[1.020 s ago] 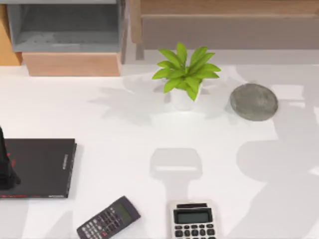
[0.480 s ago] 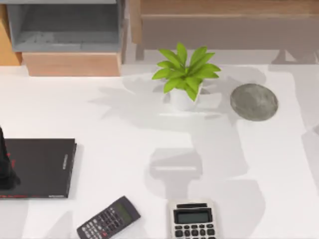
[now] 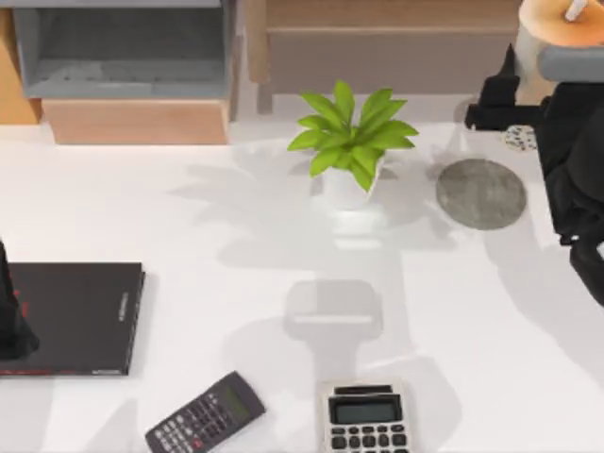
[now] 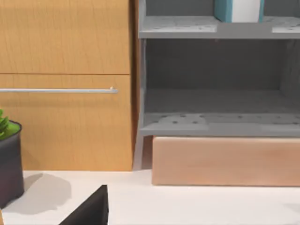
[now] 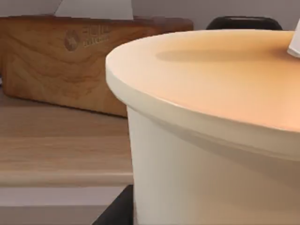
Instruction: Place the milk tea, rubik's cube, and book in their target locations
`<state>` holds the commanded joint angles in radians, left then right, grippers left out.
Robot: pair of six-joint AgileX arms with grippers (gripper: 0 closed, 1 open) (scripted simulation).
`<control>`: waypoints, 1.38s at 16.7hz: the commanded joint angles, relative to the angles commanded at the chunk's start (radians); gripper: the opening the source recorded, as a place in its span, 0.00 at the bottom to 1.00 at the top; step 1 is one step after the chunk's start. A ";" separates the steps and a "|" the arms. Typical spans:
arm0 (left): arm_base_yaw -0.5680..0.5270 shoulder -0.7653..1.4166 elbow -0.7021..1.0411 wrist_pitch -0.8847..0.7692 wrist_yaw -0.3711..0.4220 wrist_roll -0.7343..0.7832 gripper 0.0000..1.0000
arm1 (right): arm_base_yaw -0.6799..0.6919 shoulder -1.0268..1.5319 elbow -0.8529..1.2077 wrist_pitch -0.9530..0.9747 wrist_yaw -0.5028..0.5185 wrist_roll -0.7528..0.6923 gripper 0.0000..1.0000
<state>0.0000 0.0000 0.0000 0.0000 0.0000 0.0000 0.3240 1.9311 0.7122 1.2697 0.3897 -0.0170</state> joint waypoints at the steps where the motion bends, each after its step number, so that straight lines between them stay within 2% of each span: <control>1: 0.000 0.000 0.000 0.000 0.000 0.000 1.00 | 0.025 0.020 -0.004 0.006 0.015 0.008 0.00; 4: 0.000 0.000 0.000 0.000 0.000 0.000 1.00 | 0.065 0.052 -0.008 0.015 0.036 0.023 0.00; 22: 0.000 0.000 0.000 0.000 0.000 0.000 1.00 | 0.066 0.179 -0.013 0.146 0.038 0.022 0.00; 23: 0.000 0.000 0.000 0.000 0.000 0.000 1.00 | 0.066 0.179 -0.013 0.146 0.038 0.022 0.08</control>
<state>0.0000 0.0000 0.0000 0.0000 0.0000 0.0000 0.3895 2.1100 0.6996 1.4161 0.4274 0.0053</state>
